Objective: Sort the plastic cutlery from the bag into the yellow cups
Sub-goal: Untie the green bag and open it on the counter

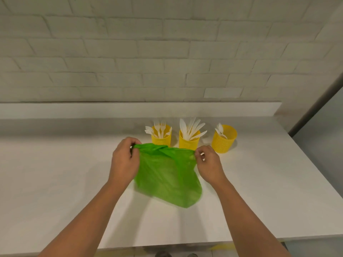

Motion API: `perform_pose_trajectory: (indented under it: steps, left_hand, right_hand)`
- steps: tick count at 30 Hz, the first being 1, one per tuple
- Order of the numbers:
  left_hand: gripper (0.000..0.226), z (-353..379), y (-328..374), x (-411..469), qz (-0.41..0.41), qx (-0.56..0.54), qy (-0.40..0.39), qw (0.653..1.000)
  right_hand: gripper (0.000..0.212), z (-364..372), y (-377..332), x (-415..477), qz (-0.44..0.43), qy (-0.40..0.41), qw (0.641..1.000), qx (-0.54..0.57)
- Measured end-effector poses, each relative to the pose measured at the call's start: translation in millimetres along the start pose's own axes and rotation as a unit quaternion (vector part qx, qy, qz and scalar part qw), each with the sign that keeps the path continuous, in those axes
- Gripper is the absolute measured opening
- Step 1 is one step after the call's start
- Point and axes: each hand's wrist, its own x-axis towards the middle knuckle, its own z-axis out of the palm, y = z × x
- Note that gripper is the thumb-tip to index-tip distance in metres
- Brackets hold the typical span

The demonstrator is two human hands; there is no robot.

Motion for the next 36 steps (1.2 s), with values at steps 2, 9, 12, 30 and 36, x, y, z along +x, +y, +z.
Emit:
perform_pose_trajectory:
  steps: [2,9,12,30,36]
  left_hand:
    - [0.031,2,5,-1,0.003,0.046,-0.084,0.995]
    - [0.014,10,19,0,0.047,0.167,-0.090,0.981]
    - [0.011,-4,20,5,-0.069,-0.005,-0.001,0.998]
    - [0.020,-24,42,27,-0.255,-0.303,-0.003,0.918]
    - [0.020,-34,48,28,-0.344,-0.436,-0.132,0.821]
  right_hand:
    - [0.009,1,-9,-3,0.012,-0.045,0.998,0.040]
    - [0.023,12,-18,-3,-0.045,-0.144,0.987,-0.046]
    - [0.027,-6,-11,-2,0.035,-0.032,0.993,0.112]
    - [0.043,-59,-86,3,0.007,-0.371,0.921,-0.119]
    - [0.058,-45,-97,-3,-0.066,-0.259,0.881,-0.390]
